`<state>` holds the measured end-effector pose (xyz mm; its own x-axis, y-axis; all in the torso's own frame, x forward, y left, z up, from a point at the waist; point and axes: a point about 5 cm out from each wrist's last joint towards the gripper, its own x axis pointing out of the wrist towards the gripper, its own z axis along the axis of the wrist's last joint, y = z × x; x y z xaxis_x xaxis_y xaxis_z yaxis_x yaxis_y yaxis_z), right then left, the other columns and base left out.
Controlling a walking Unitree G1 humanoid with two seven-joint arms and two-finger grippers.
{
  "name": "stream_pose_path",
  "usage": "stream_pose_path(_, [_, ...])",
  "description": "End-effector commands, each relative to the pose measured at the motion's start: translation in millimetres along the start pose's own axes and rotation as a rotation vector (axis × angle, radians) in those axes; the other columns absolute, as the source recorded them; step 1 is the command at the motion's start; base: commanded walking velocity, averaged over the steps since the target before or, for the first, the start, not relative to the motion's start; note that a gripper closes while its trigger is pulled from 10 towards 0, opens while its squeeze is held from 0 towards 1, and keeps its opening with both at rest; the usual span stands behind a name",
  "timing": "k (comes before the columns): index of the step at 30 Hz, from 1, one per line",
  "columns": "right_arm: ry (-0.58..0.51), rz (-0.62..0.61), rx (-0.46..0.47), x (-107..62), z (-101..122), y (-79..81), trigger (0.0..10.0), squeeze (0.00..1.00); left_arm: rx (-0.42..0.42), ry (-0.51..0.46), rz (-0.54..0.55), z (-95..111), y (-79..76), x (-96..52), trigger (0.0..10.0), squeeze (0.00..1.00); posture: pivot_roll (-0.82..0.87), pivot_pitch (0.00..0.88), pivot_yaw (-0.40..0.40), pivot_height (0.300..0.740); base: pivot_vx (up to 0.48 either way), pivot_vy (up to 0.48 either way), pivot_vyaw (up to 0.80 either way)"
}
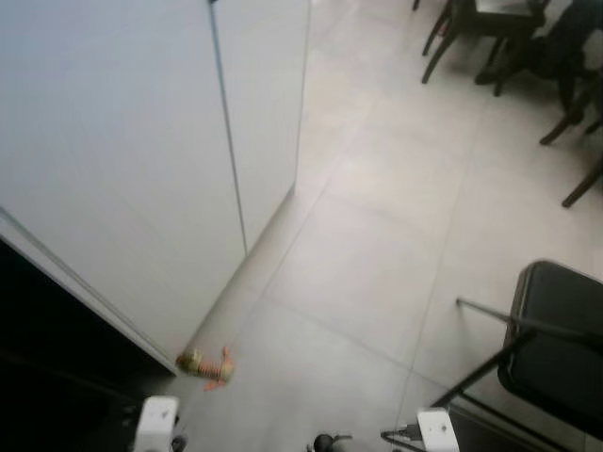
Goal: Restocking fridge
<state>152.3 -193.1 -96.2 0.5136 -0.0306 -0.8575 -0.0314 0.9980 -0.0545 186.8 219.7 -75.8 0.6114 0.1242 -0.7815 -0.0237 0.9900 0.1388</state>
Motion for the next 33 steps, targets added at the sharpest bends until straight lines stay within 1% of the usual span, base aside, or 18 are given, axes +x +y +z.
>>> stream_pose_path(1, [0.040,0.014,0.011,-1.6,-11.9,4.8,10.0,0.00,0.021,0.061,-0.002,-17.7,1.7,-3.6,10.0,0.00,-0.16,0.189,-0.020,0.740,0.000,0.000,-0.74])
stream_pose_path(13, [0.040,0.015,0.010,-1.6,-11.8,5.2,10.0,0.00,0.020,0.069,-0.002,-19.7,3.7,-4.2,10.0,0.00,-0.15,0.183,-0.018,0.740,0.000,0.000,-0.74])
stream_pose_path(30, [0.040,0.014,0.009,-1.6,-12.3,5.8,10.0,0.00,-0.010,0.066,-0.017,-20.2,3.9,-4.5,10.0,0.00,-0.15,0.170,-0.013,0.740,0.000,0.000,-0.74])
stream_pose_path(33, [0.031,0.014,0.010,-1.5,-11.1,5.9,10.0,0.00,-0.022,0.064,-0.017,-19.5,4.0,-4.3,10.0,0.00,-0.15,0.174,-0.013,0.740,0.000,0.000,0.00])
